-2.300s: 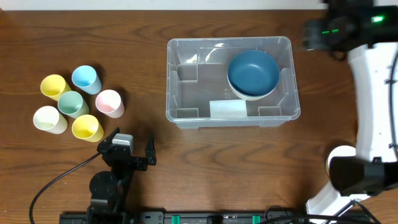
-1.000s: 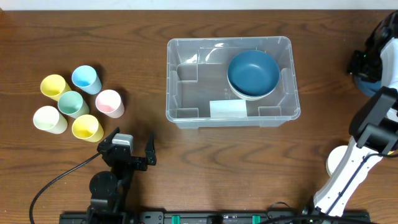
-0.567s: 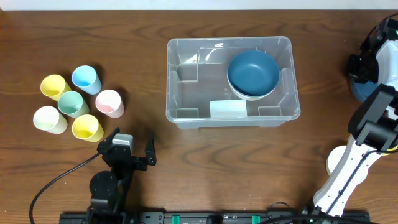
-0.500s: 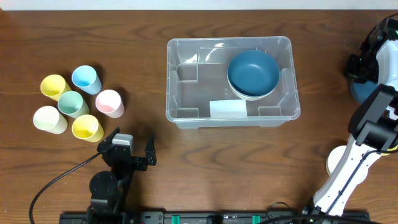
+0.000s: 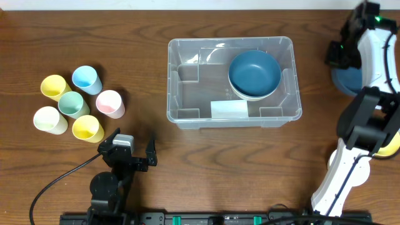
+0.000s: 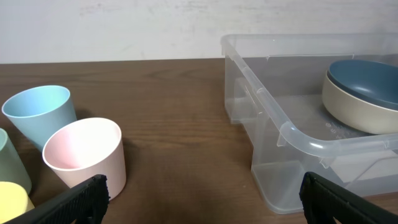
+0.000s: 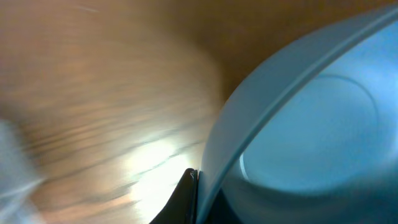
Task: Pack container
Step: 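Move the right gripper to the second teal bowl and grasp it, then place the second teal bowl onto the stack in the bin, release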
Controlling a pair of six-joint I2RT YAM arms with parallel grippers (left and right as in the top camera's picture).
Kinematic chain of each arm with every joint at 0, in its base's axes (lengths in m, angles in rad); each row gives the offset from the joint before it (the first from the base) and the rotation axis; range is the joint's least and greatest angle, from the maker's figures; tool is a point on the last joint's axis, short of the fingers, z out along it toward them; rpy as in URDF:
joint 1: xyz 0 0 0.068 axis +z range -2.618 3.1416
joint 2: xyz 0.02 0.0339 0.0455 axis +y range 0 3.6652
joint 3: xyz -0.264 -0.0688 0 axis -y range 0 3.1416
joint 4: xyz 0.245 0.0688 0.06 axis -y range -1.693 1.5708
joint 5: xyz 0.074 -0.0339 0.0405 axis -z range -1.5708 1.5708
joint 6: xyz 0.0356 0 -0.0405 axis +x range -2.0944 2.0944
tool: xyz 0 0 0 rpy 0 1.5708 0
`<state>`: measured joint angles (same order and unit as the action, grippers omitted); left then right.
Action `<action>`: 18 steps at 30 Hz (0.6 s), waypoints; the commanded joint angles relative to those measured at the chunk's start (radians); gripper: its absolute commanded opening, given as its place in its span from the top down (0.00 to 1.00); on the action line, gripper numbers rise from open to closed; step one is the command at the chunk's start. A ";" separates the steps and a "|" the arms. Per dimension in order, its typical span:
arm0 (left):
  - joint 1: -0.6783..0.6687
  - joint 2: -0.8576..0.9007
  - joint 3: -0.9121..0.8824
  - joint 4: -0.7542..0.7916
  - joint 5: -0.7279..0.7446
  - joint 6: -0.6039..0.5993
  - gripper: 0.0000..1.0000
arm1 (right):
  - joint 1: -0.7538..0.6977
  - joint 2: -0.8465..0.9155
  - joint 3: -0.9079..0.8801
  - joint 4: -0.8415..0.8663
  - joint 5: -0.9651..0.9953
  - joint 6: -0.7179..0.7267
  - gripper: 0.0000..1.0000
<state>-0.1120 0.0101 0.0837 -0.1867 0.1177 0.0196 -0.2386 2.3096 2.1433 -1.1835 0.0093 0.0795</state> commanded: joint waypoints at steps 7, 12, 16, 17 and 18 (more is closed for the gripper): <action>0.004 -0.006 -0.016 -0.032 0.013 0.002 0.02 | 0.199 -0.381 0.025 -0.022 -0.014 0.016 0.99; 0.004 -0.006 -0.016 -0.032 0.013 0.002 0.02 | 0.379 -0.486 0.025 -0.073 -0.021 0.008 0.99; 0.004 -0.006 -0.016 -0.032 0.013 0.002 0.02 | 0.541 -0.486 0.013 -0.126 -0.013 0.001 0.99; 0.004 -0.006 -0.016 -0.032 0.013 0.002 0.02 | 0.572 -0.479 0.005 -0.131 -0.009 0.002 0.99; 0.004 -0.006 -0.016 -0.032 0.013 0.002 0.02 | 0.605 -0.470 -0.004 -0.134 -0.001 0.002 0.99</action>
<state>-0.1120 0.0101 0.0837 -0.1867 0.1177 0.0196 0.2882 1.8099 2.1616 -1.3094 -0.0086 0.0799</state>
